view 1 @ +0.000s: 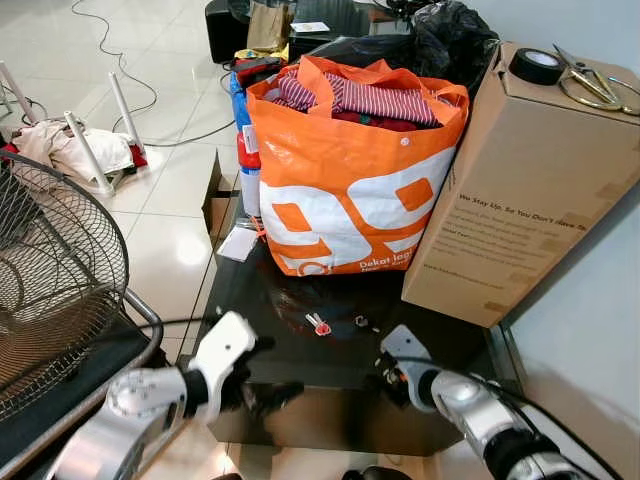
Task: Hang keys on a hook
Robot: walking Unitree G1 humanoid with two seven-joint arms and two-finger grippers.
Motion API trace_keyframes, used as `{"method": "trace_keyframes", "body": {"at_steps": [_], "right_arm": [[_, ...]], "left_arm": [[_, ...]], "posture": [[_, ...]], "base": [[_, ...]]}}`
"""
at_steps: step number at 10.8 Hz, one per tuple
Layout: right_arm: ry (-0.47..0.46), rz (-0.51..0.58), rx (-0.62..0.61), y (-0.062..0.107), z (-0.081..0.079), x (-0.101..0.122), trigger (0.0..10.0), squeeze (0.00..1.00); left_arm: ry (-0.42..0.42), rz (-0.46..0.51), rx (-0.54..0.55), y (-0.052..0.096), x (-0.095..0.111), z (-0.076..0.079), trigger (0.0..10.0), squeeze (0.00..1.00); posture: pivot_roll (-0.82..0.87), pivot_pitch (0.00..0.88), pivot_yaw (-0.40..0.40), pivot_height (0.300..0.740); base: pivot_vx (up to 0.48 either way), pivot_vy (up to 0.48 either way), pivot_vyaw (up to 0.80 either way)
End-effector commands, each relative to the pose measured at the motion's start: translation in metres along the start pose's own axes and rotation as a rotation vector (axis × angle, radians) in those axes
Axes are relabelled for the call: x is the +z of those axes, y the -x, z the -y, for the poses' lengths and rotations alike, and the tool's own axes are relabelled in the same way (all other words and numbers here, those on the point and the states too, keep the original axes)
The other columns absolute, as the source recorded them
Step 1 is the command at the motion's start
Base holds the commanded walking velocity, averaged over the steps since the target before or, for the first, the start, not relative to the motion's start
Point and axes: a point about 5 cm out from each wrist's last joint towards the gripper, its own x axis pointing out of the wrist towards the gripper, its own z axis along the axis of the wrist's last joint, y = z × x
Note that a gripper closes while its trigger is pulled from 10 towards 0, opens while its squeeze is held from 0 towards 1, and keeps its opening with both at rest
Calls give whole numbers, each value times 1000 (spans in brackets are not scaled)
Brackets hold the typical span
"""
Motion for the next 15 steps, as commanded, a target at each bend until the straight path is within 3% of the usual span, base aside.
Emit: {"method": "trace_keyframes", "body": {"at_steps": [1,2,4,6,8,9,11,15], "right_arm": [[-12,29,-14,1,5,9,10000,1000],[-39,128,-7,5,10,30,10000,1000],[-22,178,-10,21,22,39,10000,1000],[-42,55,37,31,20,21,10000,1000],[-153,10,81,30,7,11,10000,1000],[-184,20,81,30,0,13,10000,0],[-228,18,-10,22,-2,13,10000,0],[-196,-74,-104,24,5,4,10000,0]], "left_arm": [[-10,13,4,0,4,-2,10000,1000],[-9,36,4,-1,9,-5,10000,1000],[-22,35,-9,-3,11,-6,10000,1000],[-45,10,-44,-7,11,-7,10000,1000],[-28,-25,-101,-10,9,-6,10000,1000],[-12,-38,-135,-11,9,-5,10000,1000],[-32,-50,-141,-14,9,-7,10000,1000],[-35,-60,-143,-13,7,-7,10000,1000]], "posture": [[-98,42,-50,740],[-99,39,-48,740],[-104,33,-41,740],[-109,26,-41,740],[-112,21,-43,740],[-115,20,-39,740],[-117,23,-34,740],[-113,29,-38,740]], "base": [[0,0,0],[0,0,0],[0,0,0],[0,0,0],[0,0,0],[0,0,0],[0,0,0],[0,0,0]]}}
